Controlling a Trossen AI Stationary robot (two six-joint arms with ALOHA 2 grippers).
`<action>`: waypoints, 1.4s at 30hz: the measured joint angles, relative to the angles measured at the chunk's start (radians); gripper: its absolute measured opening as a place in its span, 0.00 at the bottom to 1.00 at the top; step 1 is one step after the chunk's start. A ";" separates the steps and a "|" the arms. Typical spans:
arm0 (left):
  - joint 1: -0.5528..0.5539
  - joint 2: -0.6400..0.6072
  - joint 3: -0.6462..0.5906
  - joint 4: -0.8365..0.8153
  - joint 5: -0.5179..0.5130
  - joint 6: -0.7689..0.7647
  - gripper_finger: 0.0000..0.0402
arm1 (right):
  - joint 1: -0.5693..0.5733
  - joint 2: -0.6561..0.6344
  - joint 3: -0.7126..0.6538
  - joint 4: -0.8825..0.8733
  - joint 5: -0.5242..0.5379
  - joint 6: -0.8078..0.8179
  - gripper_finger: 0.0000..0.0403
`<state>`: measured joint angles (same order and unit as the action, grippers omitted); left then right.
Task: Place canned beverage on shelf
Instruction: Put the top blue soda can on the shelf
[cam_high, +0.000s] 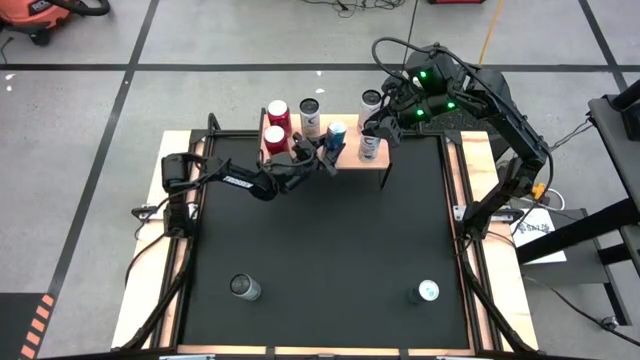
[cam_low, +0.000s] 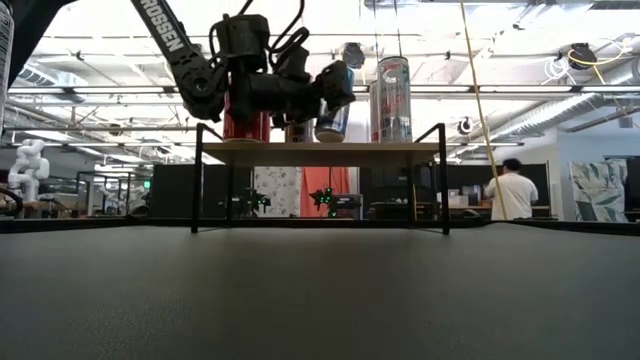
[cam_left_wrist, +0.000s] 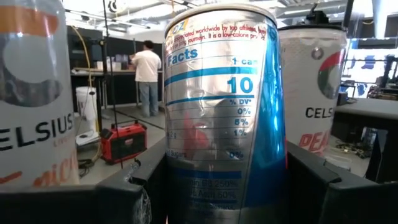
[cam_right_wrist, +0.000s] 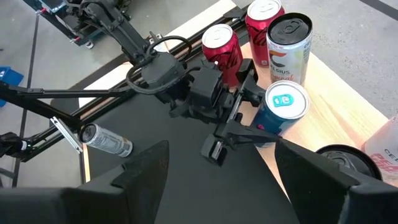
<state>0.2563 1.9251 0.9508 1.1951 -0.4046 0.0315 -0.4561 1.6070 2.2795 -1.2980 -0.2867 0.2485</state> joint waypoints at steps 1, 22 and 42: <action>0.001 0.000 0.000 -0.004 0.000 0.000 0.55 | 0.000 0.000 0.000 0.000 0.000 0.000 0.68; -0.004 0.127 0.002 0.222 0.037 0.034 0.55 | 0.000 0.000 0.000 0.015 -0.003 -0.001 0.68; 0.001 0.133 -0.003 0.141 0.092 0.030 0.68 | 0.000 0.000 0.000 0.018 -0.003 -0.003 0.68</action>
<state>0.2573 2.0579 0.9482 1.3358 -0.3130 0.0616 -0.4561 1.6070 2.2795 -1.2804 -0.2901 0.2459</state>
